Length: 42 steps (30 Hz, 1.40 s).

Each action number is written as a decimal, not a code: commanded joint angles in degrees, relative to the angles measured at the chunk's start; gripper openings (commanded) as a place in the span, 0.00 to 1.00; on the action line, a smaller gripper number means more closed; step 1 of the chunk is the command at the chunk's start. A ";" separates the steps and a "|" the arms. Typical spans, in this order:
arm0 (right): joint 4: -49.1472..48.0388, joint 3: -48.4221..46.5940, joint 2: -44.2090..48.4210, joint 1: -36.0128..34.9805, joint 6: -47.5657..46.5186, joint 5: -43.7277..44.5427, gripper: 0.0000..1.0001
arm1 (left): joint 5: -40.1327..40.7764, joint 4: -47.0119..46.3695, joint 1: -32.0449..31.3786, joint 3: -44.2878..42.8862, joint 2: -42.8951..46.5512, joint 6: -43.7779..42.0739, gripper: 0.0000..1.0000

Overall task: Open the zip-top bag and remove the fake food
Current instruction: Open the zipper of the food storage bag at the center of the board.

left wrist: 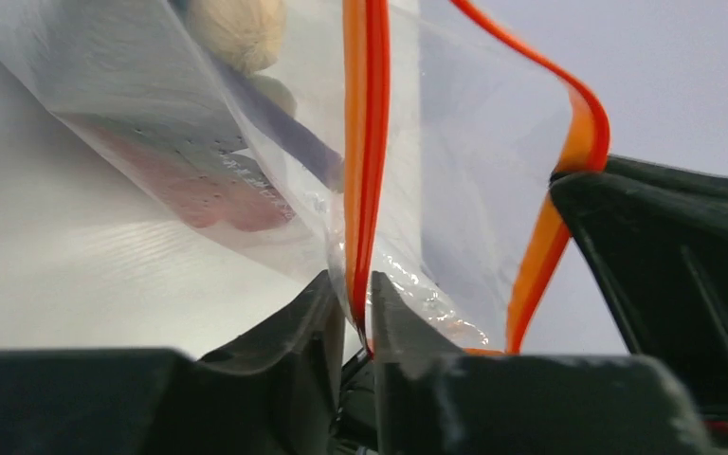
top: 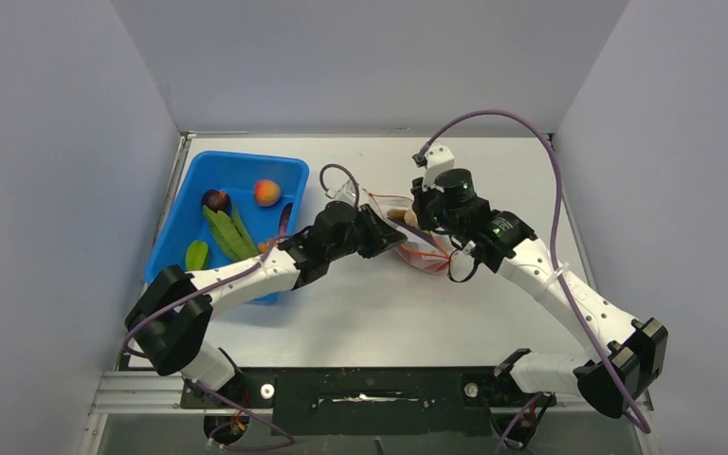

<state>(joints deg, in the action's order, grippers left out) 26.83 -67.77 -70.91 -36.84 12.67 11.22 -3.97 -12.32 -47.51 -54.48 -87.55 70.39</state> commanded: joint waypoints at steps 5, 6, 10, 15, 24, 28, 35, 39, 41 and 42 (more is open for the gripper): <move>7.61 -4.65 -0.90 -1.12 -3.11 1.25 0.27 | 0.35 -4.15 0.63 -0.36 2.53 -1.75 0.00; 8.84 -5.18 -1.49 -1.30 -3.23 1.70 0.30 | 0.38 -4.05 0.65 -0.55 2.63 -1.99 0.00; 11.53 -6.06 -3.21 -3.03 -3.73 3.81 0.35 | -0.26 -4.33 0.64 -0.89 2.48 -2.19 0.00; 9.13 -5.24 -4.14 -4.24 -4.30 4.89 0.34 | -0.75 -4.77 0.58 -0.89 2.62 -2.41 0.00; 4.99 -3.24 0.99 -5.06 -5.16 19.54 0.01 | -0.42 -1.30 1.79 0.16 5.28 -4.87 0.00; 4.66 -0.83 4.99 5.65 -5.55 18.64 0.00 | -4.79 -5.26 2.53 -1.29 5.15 -6.94 0.00; 5.33 -4.47 9.75 22.12 -8.92 12.32 0.00 | -19.11 -1.28 2.76 -22.98 -9.10 -11.39 0.00; 9.26 -7.77 9.91 22.32 -11.73 9.92 0.03 | -22.56 -2.19 3.15 -29.59 -14.35 -11.31 0.00; 11.72 -7.54 8.97 21.78 -12.30 4.38 0.03 | -22.66 -1.76 3.90 -28.91 -15.32 -11.50 0.00; 12.56 -6.72 8.27 20.97 -12.03 2.37 0.02 | -23.78 -1.59 4.50 -27.63 -15.45 -11.44 0.00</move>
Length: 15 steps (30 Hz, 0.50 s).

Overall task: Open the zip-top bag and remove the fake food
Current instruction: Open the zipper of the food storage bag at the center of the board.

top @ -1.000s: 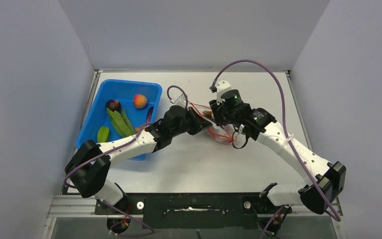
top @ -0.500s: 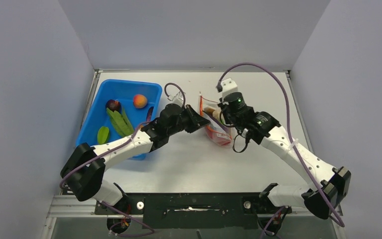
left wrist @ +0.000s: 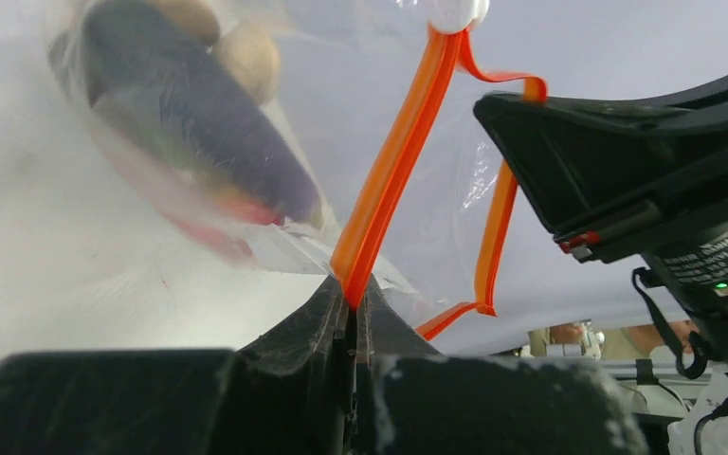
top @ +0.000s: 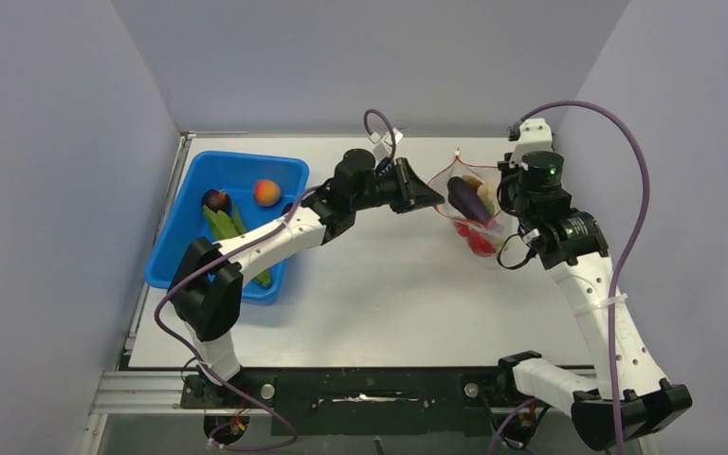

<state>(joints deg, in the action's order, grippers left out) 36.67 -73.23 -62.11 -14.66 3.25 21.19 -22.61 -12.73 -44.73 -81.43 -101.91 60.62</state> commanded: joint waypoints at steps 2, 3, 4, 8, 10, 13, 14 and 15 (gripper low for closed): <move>3.02 1.62 -2.42 -5.39 -0.77 -7.00 0.00 | -6.17 -1.22 3.33 3.81 -0.45 -1.12 0.00; 2.75 3.12 -3.53 -8.63 0.12 -5.06 0.00 | -6.01 -1.37 4.40 7.03 0.51 -0.81 0.00; 2.34 4.08 -5.09 -12.48 0.99 -3.29 0.00 | -5.19 -1.39 5.76 10.20 1.62 -0.37 0.00; 0.52 2.16 -13.88 -23.83 5.59 1.44 0.00 | 0.16 -0.03 8.90 22.97 10.02 -1.10 0.14; 0.49 -1.19 -18.58 -25.86 8.45 3.34 0.00 | 3.37 4.49 9.74 25.68 13.71 -3.58 0.26; -0.58 -5.18 -22.89 -27.46 10.90 4.53 0.01 | 12.23 14.17 10.37 27.25 19.96 -5.90 0.39; -1.57 -5.62 -23.46 -27.93 10.97 4.63 0.02 | 15.04 15.81 10.42 28.08 22.44 -5.98 0.43; -2.46 -5.87 -23.73 -28.42 10.97 4.70 0.02 | 17.32 16.85 10.51 29.26 24.90 -5.65 0.45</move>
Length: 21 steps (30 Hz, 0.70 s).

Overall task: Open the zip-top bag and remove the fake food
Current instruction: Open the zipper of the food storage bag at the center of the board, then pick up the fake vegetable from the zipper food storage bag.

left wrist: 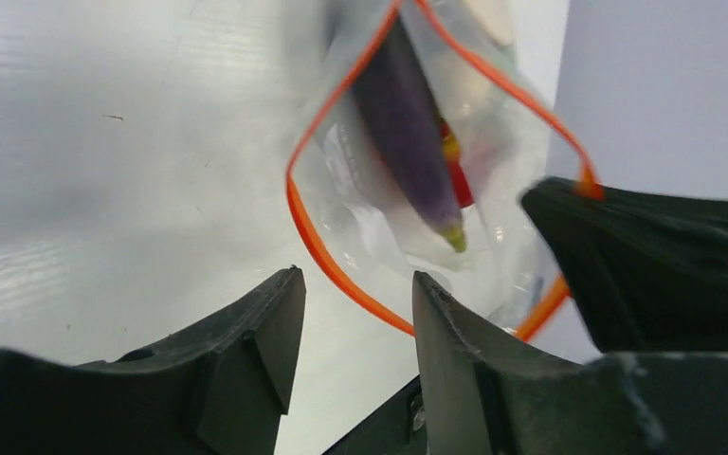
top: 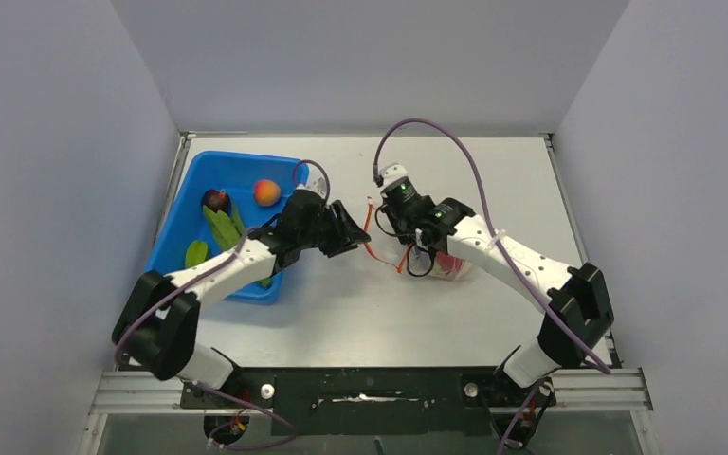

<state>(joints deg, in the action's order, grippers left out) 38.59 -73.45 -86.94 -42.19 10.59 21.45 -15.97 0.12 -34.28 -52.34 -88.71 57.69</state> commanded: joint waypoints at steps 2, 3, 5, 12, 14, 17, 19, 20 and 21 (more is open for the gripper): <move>-5.64 -5.97 1.12 -1.41 3.92 4.90 0.02 | 14.38 4.15 0.07 2.00 16.68 -1.70 0.47; -6.17 -6.00 1.38 -1.59 4.26 5.23 0.02 | 15.48 3.29 0.02 2.71 18.98 -1.12 0.48; -7.31 -5.21 2.19 -1.83 4.71 5.66 0.03 | 16.30 0.62 -0.06 3.80 21.88 -0.19 0.49; -11.21 -1.05 6.09 -1.97 6.53 3.39 0.05 | 8.05 -12.29 -0.33 2.63 17.42 4.78 0.49; -12.26 0.04 7.17 -1.86 6.95 2.49 0.05 | 6.98 -13.28 -0.87 0.94 13.79 6.45 0.49; -12.68 1.02 8.25 -1.68 8.38 1.67 0.06 | 5.36 -15.83 -1.68 -0.75 8.43 8.55 0.48; -13.23 1.85 8.91 -1.41 8.77 0.93 0.06 | 5.07 -16.65 -2.89 -2.35 5.73 9.05 0.47; -13.39 2.16 9.24 -1.42 8.95 0.65 0.06 | 5.29 -16.57 -3.51 -3.03 4.60 9.18 0.47; -13.52 2.52 9.54 -1.34 9.11 0.35 0.06 | 5.48 -16.78 -4.17 -3.62 3.50 9.05 0.46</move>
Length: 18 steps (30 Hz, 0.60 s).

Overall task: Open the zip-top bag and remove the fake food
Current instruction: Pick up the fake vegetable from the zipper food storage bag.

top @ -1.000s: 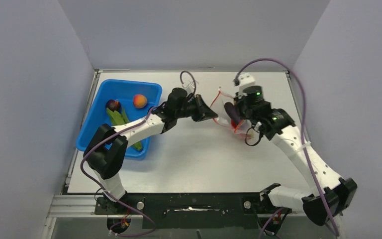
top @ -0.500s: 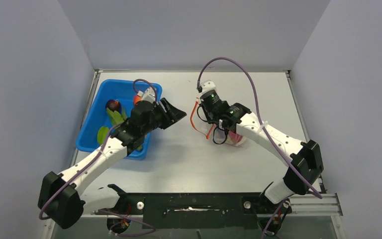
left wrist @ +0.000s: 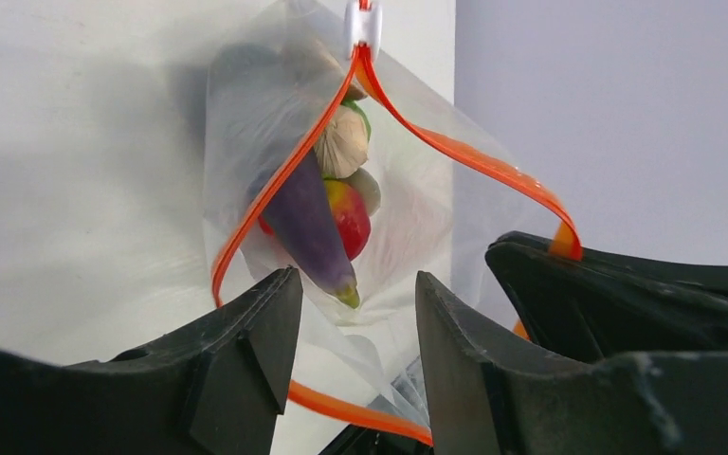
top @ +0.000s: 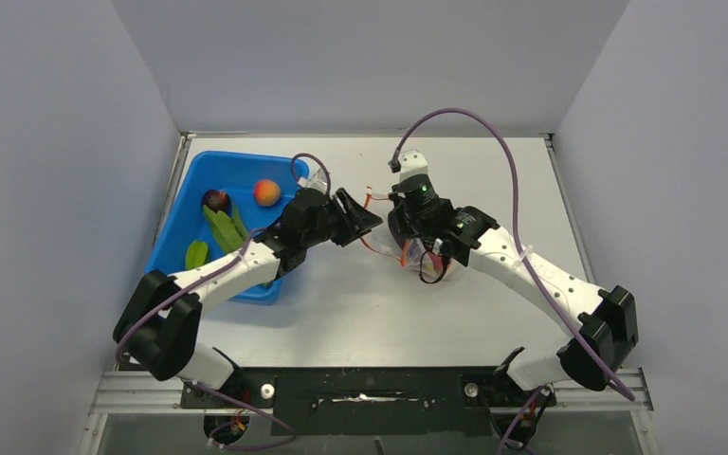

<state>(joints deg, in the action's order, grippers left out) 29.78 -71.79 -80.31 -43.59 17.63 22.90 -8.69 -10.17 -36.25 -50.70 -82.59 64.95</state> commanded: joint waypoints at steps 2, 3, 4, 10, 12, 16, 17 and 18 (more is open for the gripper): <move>-4.91 1.24 3.16 0.13 2.27 -1.54 0.06 | -1.65 -6.53 -3.76 -6.32 -4.79 0.60 0.45; -4.91 1.29 3.25 0.15 2.32 -1.79 0.06 | -1.60 -5.89 -4.39 -6.95 -5.90 0.42 0.45; -4.81 1.39 3.26 0.15 2.39 -1.94 0.06 | -1.61 -5.53 -4.94 -7.30 -6.74 0.34 0.45; -5.91 3.17 5.33 0.00 3.69 -1.51 0.03 | 1.71 -9.44 -7.57 -4.68 -8.80 6.46 0.39; -7.53 4.90 6.99 0.00 3.40 -1.82 0.03 | 4.04 -9.29 -7.74 -4.33 -9.02 8.07 0.39; -10.14 7.15 9.78 0.00 3.58 -4.52 0.04 | 5.24 -8.98 -7.74 -4.73 -10.66 8.40 0.42; -10.69 7.65 10.32 0.00 3.97 -5.02 0.04 | 5.11 -8.80 -7.78 -5.02 -11.46 8.28 0.42; -11.21 8.04 10.81 0.05 4.25 -5.44 0.04 | 5.01 -8.42 -7.77 -5.37 -12.26 8.28 0.42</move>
<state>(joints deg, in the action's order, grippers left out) 25.26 -64.38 -73.17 -43.55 20.25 19.42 -5.65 -15.00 -44.05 -54.68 -92.58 71.90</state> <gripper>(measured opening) 0.046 0.420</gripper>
